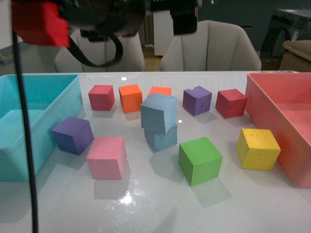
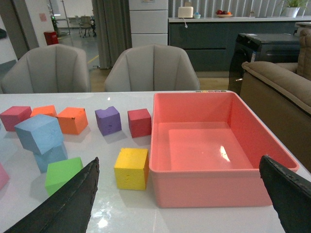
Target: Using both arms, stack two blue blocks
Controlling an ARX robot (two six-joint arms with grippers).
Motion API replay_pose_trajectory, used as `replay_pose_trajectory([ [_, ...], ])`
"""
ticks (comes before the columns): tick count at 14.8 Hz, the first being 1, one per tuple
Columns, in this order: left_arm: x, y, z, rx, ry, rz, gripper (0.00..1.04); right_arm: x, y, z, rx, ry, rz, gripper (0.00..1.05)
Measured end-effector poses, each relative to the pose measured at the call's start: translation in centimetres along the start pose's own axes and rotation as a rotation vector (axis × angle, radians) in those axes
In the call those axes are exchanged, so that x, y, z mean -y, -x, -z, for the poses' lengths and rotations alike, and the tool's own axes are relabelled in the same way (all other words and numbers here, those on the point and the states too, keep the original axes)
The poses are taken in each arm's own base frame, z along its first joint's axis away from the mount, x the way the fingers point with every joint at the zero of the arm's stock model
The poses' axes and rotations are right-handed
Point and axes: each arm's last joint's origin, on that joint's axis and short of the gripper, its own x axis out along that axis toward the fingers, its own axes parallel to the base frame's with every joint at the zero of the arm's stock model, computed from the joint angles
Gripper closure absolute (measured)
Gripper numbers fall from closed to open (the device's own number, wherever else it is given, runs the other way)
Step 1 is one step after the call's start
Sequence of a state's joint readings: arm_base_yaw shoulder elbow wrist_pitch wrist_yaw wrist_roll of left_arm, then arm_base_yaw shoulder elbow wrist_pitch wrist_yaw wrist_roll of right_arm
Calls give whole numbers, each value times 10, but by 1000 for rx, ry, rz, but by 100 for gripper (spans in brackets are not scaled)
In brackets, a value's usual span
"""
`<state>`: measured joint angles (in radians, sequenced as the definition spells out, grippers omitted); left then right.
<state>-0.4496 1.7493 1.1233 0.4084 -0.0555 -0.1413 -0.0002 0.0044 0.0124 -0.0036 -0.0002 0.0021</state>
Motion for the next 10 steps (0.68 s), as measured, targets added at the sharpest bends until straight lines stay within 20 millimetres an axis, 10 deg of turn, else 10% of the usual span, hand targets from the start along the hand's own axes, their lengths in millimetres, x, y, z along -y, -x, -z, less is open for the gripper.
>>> replay_pose_trajectory([
  [2, 1, 47, -12, 117, -35, 11, 9, 0, 0, 0, 1, 0, 0, 6],
  [5, -43, 131, 13, 292, -51, -379, 47, 0, 0, 0, 0, 0, 0, 6],
  [10, -74, 188, 74, 248, -69, -378, 103, 0, 0, 0, 1, 0, 0, 6],
])
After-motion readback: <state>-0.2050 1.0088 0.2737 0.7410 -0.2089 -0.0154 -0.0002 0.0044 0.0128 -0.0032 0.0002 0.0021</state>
